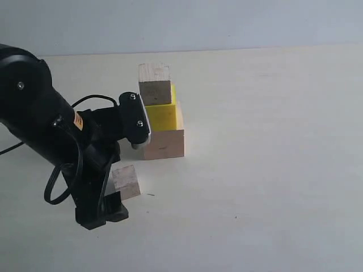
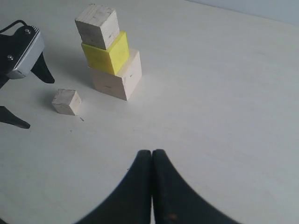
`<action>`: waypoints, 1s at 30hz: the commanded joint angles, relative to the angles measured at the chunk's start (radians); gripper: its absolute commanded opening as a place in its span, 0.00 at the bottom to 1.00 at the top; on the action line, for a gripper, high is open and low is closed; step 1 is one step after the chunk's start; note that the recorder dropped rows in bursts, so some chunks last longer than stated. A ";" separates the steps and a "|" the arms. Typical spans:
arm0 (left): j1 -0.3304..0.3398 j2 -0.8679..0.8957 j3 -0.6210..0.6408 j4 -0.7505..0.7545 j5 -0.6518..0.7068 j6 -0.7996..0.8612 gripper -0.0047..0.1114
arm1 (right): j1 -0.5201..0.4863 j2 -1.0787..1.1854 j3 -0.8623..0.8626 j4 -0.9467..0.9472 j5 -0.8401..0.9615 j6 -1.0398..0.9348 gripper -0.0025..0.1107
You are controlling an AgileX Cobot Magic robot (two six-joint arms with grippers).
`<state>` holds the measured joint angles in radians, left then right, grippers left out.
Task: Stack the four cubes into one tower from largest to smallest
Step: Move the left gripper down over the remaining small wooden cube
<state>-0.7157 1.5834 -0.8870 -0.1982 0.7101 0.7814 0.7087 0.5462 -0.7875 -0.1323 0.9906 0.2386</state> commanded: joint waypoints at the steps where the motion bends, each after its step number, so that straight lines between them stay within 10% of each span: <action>1: -0.003 -0.001 0.028 0.013 -0.062 0.013 0.80 | 0.001 0.002 0.004 0.004 -0.010 0.000 0.02; 30: 0.079 0.140 0.116 0.073 -0.403 0.053 0.78 | 0.001 0.002 0.004 0.026 0.008 -0.002 0.02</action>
<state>-0.6505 1.7245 -0.7746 -0.1224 0.3211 0.8355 0.7087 0.5462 -0.7875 -0.1032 1.0040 0.2386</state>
